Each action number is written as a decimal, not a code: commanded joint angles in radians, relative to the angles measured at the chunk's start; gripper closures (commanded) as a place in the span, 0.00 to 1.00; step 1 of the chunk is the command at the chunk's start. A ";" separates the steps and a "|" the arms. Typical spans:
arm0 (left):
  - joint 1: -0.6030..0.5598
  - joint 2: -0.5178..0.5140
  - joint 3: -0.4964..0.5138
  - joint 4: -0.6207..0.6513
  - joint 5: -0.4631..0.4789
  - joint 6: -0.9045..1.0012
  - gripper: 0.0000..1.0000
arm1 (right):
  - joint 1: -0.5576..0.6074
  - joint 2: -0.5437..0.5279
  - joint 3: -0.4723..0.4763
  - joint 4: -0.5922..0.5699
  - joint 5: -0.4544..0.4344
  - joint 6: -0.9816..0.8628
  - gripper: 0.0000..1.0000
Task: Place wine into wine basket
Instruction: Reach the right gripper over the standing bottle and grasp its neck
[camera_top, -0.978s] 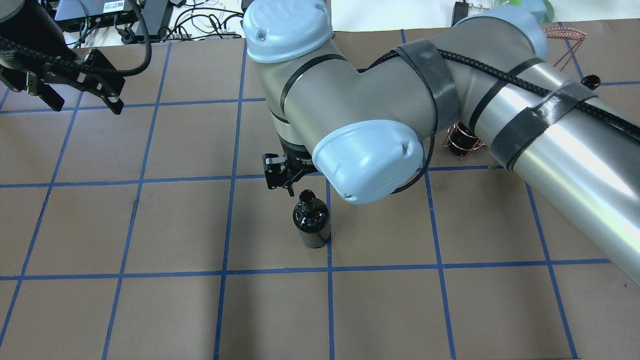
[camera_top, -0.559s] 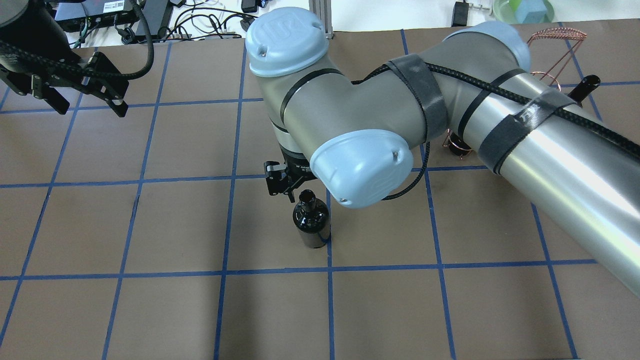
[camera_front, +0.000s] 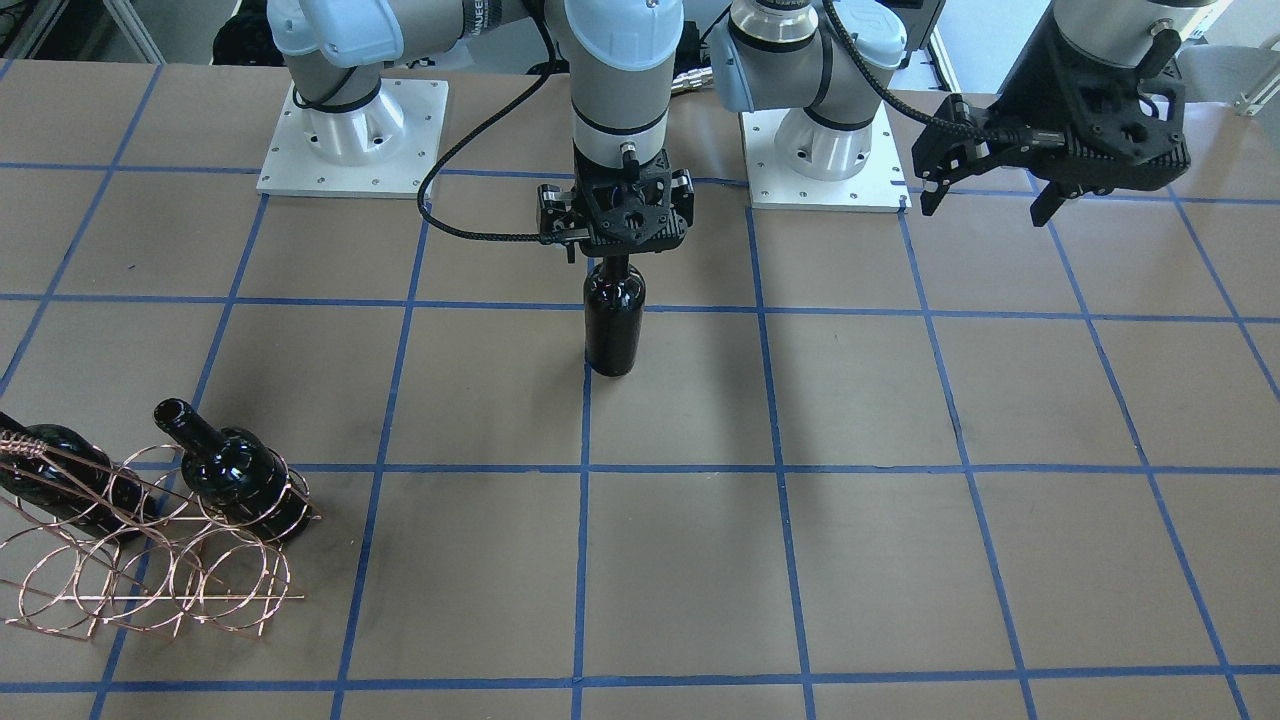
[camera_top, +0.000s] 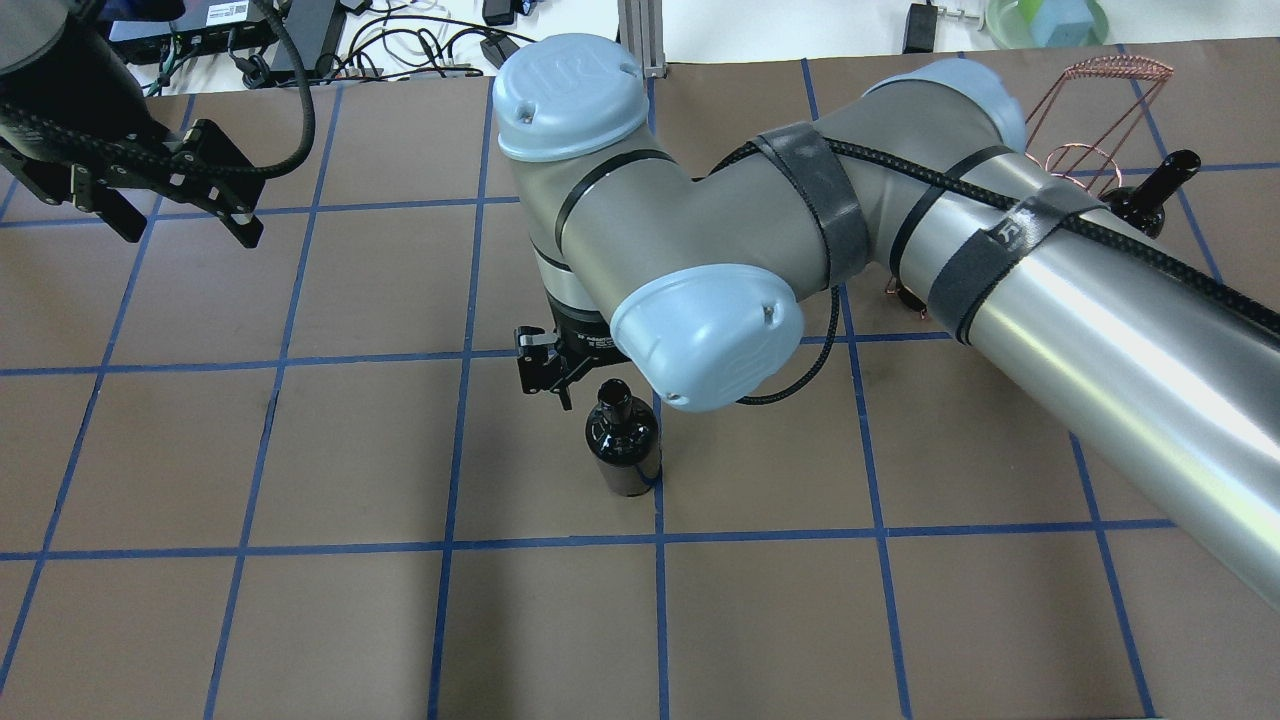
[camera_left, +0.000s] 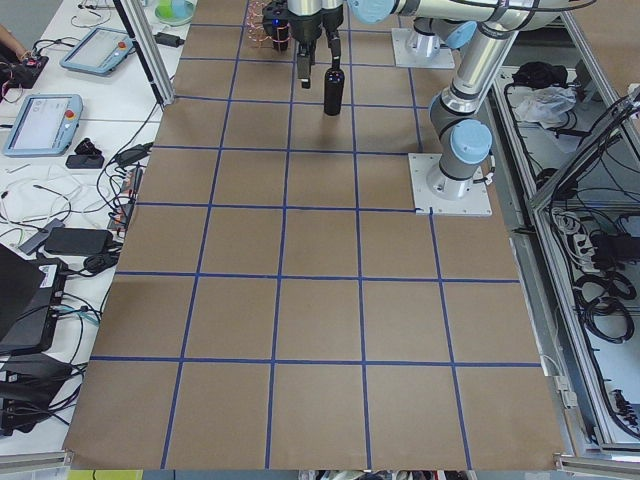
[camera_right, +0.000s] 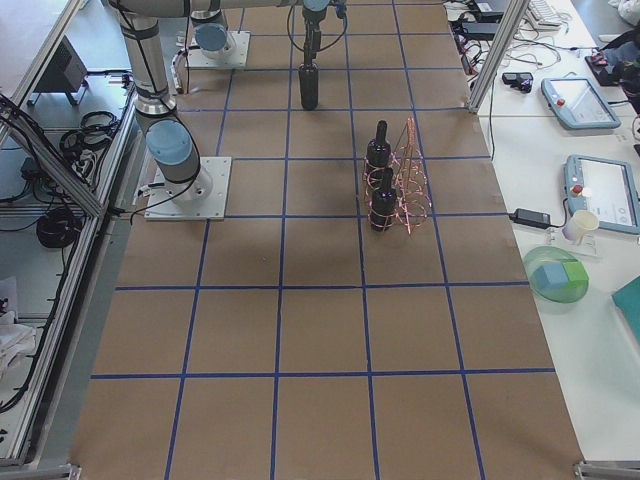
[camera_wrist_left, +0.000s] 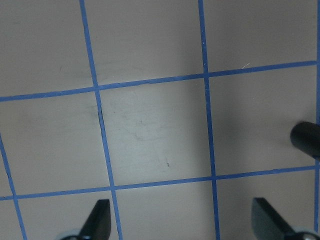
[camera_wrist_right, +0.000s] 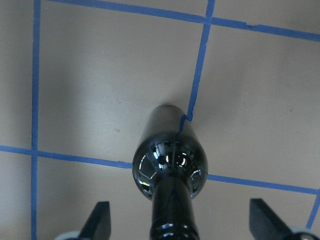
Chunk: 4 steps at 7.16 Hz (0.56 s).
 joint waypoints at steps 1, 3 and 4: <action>0.000 0.000 -0.003 0.002 -0.004 0.000 0.00 | 0.000 0.007 0.002 0.002 0.016 0.008 0.13; 0.000 0.000 -0.003 0.005 -0.004 -0.001 0.00 | 0.000 0.028 0.003 0.001 0.051 0.011 0.15; 0.000 0.000 -0.003 0.005 -0.004 -0.001 0.00 | 0.000 0.031 0.003 0.002 0.050 0.011 0.17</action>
